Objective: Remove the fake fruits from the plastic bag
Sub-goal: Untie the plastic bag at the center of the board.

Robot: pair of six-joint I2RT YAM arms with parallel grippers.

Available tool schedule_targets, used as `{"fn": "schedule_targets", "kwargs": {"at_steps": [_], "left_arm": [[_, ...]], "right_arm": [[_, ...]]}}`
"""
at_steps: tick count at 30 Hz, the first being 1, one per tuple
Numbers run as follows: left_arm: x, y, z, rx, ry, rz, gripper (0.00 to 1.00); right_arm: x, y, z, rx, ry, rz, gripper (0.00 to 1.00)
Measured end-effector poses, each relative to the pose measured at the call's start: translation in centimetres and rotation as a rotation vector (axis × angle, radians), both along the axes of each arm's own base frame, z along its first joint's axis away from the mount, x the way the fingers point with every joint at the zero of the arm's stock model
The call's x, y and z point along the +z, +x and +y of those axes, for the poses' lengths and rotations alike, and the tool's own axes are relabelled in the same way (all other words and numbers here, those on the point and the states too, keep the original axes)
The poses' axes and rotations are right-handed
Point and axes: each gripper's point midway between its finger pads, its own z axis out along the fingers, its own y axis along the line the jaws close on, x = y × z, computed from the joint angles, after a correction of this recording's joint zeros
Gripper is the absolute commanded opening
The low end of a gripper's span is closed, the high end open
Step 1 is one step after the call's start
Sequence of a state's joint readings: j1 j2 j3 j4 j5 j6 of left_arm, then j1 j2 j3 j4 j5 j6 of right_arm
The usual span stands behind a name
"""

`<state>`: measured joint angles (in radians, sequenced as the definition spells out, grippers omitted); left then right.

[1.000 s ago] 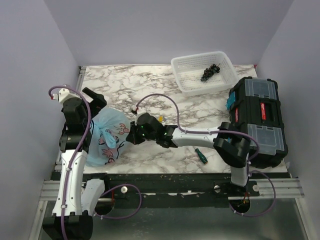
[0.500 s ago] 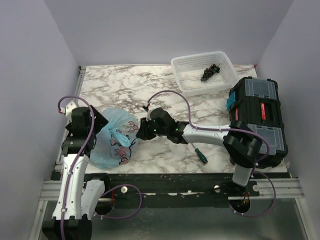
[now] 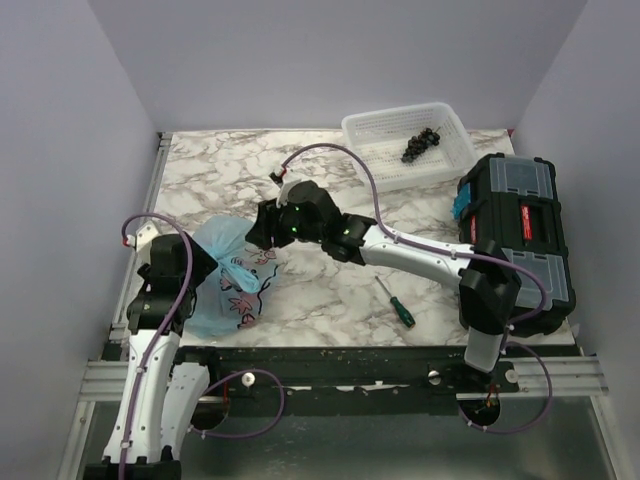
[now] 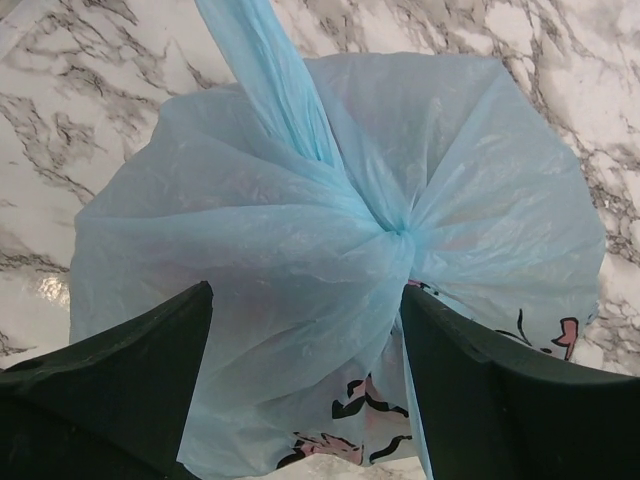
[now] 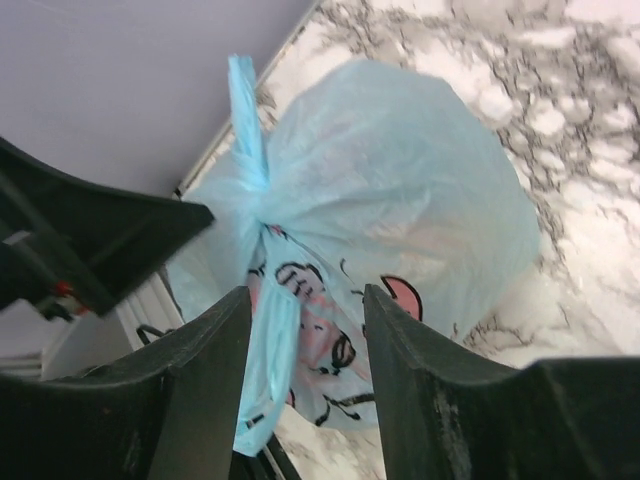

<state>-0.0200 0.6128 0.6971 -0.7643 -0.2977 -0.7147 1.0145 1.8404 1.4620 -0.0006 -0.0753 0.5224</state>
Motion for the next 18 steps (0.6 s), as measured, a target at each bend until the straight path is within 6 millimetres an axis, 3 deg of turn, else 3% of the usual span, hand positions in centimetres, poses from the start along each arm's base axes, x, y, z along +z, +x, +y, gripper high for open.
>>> {"fn": "schedule_targets", "kwargs": {"at_steps": [4, 7, 11, 15, 18], "left_arm": [[-1.3, 0.3, -0.4, -0.031, -0.004, 0.033, 0.74], [-2.0, 0.5, -0.5, -0.048, 0.003, 0.051, 0.73], [-2.1, 1.1, -0.8, -0.072, 0.007, 0.044, 0.68], [-2.0, 1.5, -1.1, -0.101, 0.011, 0.037, 0.54], [-2.1, 1.7, -1.3, -0.122, 0.011, 0.029, 0.42]], "right_arm": [[2.8, 0.4, 1.6, 0.016, 0.067, -0.007, 0.55], [3.2, 0.3, 2.9, 0.041, 0.105, 0.022, 0.56], [1.3, -0.1, 4.4, 0.067, 0.136, 0.106, 0.62], [-1.2, -0.5, 5.3, 0.066, 0.135, 0.197, 0.63], [-2.0, -0.5, 5.5, 0.045, 0.142, 0.254, 0.63]]}}
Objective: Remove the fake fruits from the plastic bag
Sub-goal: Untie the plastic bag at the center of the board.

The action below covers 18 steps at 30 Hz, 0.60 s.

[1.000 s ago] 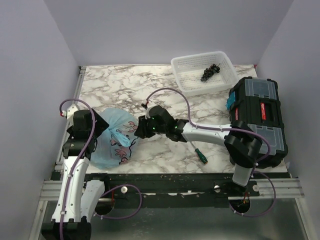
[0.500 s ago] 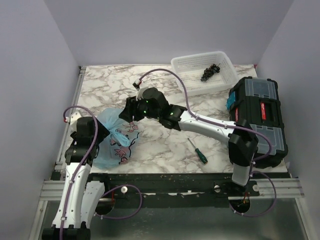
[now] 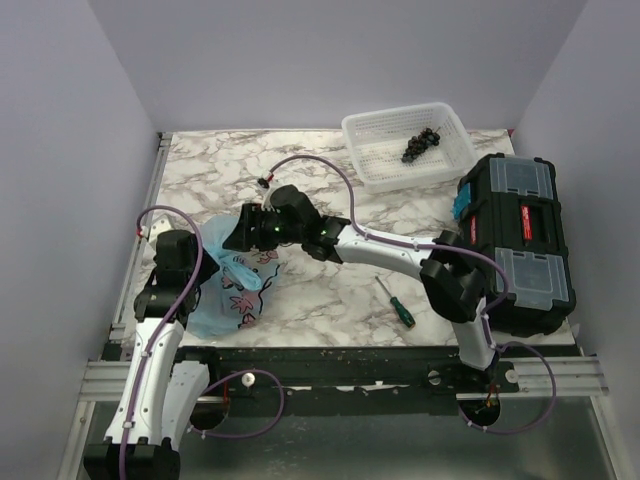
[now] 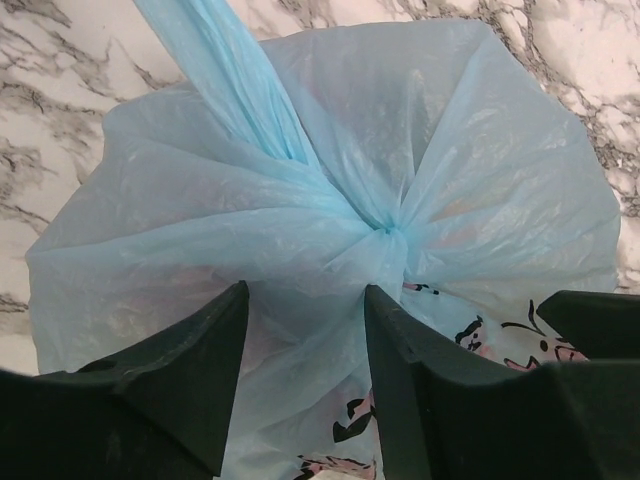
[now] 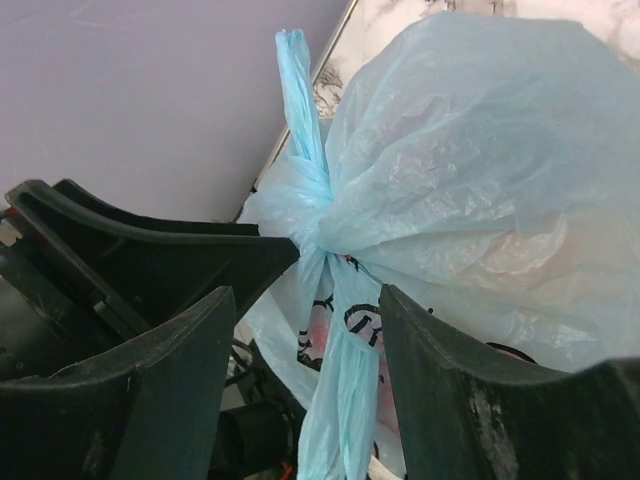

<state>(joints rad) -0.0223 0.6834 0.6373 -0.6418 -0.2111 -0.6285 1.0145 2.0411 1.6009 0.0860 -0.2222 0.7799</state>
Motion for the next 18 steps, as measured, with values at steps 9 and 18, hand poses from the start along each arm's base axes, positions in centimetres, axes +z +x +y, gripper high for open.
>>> {"fn": "schedule_targets", "kwargs": {"at_steps": [9, 18], "left_arm": [[0.1, 0.4, -0.8, -0.067, -0.004, -0.015, 0.40], [-0.1, 0.7, -1.7, -0.123, -0.023, -0.005, 0.48]], "right_arm": [[-0.5, 0.4, 0.5, -0.098, 0.050, 0.163, 0.63], [-4.5, 1.1, 2.7, -0.149, 0.005, 0.260, 0.48]]}}
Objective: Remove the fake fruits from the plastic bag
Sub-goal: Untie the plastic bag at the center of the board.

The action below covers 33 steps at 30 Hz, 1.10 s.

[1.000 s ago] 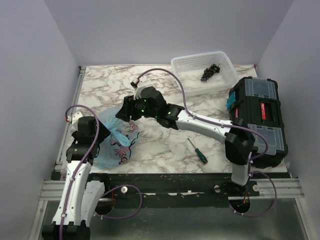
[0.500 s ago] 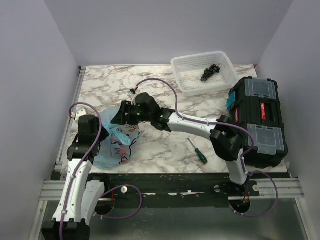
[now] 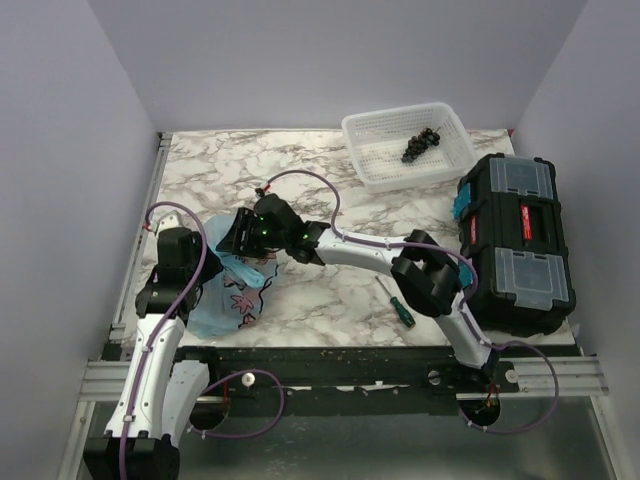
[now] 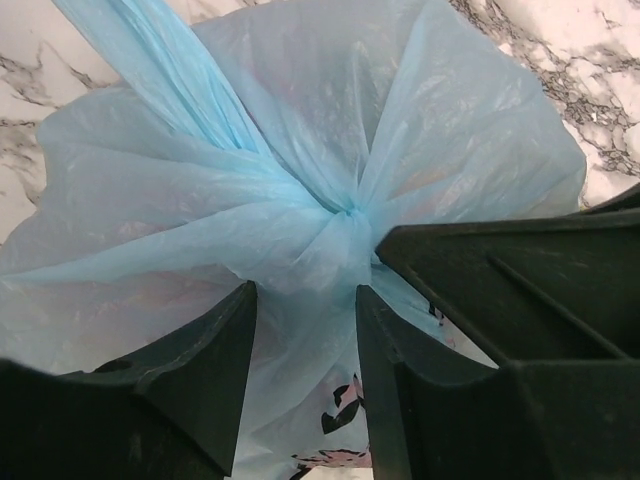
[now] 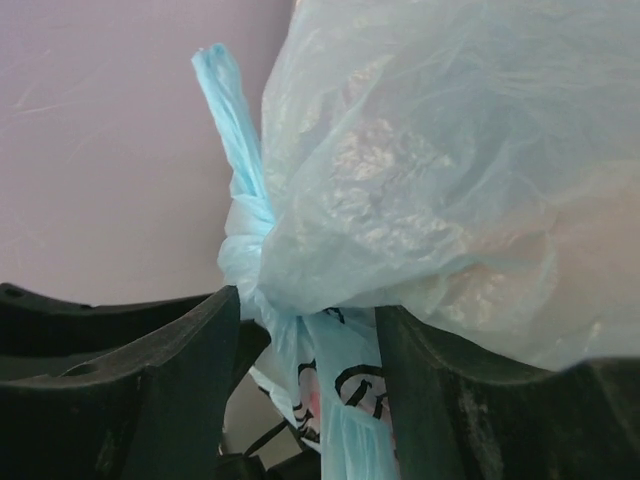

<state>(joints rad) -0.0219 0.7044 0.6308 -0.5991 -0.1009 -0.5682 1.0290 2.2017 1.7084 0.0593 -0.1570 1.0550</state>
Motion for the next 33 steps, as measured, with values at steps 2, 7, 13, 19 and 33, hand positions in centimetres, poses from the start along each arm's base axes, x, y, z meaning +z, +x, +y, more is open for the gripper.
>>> {"fn": "schedule_targets", "kwargs": {"at_steps": [2, 7, 13, 19, 33], "left_arm": [[-0.2, 0.0, -0.1, -0.004, -0.002, 0.009, 0.53], [-0.3, 0.0, -0.3, -0.015, -0.007, 0.013, 0.64], [-0.7, 0.0, -0.7, -0.034, -0.022, 0.033, 0.54], [-1.0, 0.1, -0.7, -0.035, -0.023, 0.049, 0.47], [-0.4, -0.1, -0.8, -0.054, -0.016, 0.021, 0.19]], "right_arm": [[-0.5, 0.3, 0.5, -0.007, -0.007, 0.004, 0.33], [-0.9, 0.4, 0.8, -0.019, -0.012, 0.027, 0.17], [-1.0, 0.2, 0.5, -0.027, -0.007, 0.045, 0.08], [-0.5, -0.4, -0.4, -0.033, 0.001, 0.059, 0.01], [1.0, -0.6, -0.2, -0.027, 0.054, 0.051, 0.01]]}}
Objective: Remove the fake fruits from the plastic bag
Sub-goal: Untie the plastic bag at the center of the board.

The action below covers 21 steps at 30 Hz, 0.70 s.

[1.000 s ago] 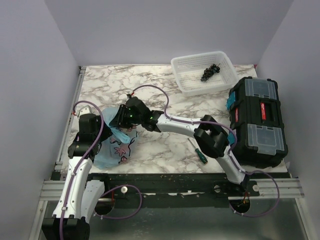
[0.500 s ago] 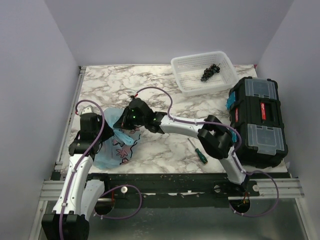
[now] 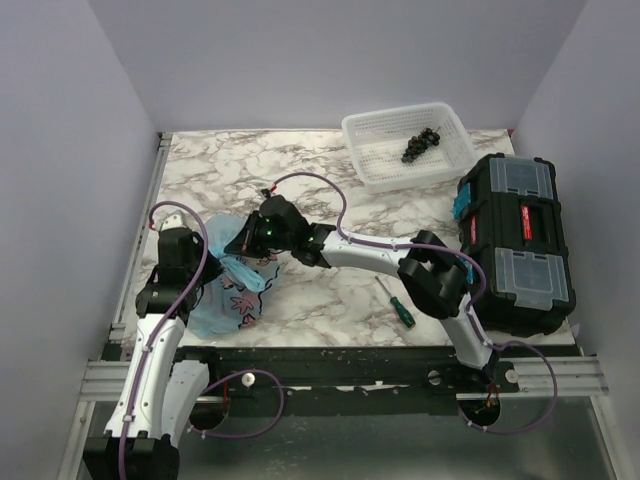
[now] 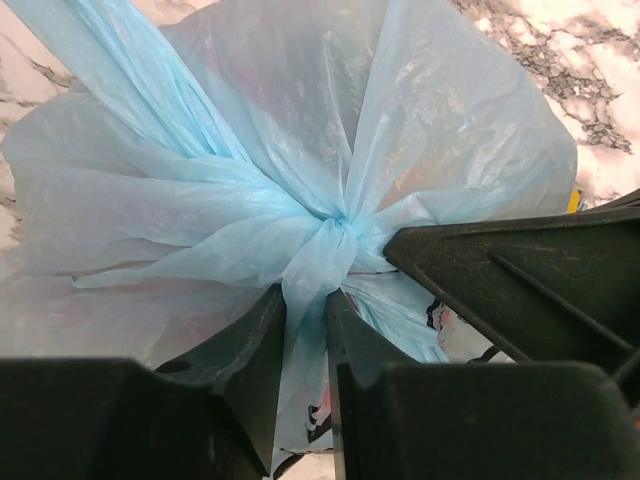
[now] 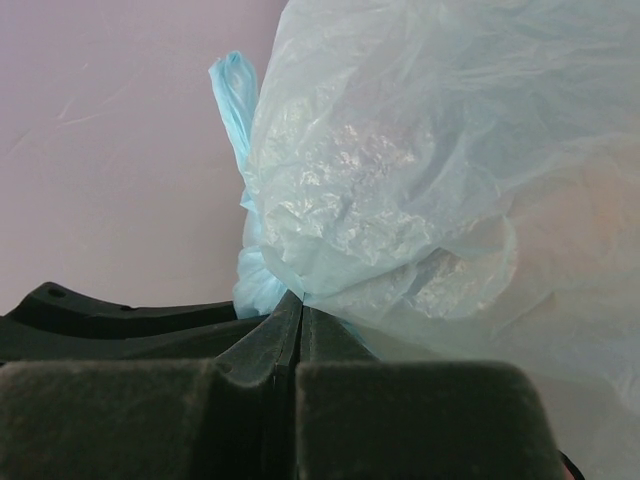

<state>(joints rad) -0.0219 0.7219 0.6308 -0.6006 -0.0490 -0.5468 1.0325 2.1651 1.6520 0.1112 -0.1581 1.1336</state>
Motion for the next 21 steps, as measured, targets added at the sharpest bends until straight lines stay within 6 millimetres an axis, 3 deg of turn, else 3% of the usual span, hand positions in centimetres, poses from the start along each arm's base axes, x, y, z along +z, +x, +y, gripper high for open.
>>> {"fn": "schedule_targets", "kwargs": {"at_steps": [7, 13, 21], "left_arm": [[0.8, -0.3, 0.1, 0.009, 0.000, -0.036, 0.00], [0.9, -0.4, 0.4, 0.024, 0.004, -0.039, 0.00], [2.0, -0.8, 1.2, 0.074, 0.023, -0.086, 0.00]], "right_arm": [[-0.4, 0.2, -1.0, -0.020, -0.013, 0.001, 0.01], [0.1, 0.9, -2.2, -0.044, -0.008, -0.004, 0.01], [-1.0, 3.3, -4.0, -0.089, -0.010, 0.022, 0.01]]}}
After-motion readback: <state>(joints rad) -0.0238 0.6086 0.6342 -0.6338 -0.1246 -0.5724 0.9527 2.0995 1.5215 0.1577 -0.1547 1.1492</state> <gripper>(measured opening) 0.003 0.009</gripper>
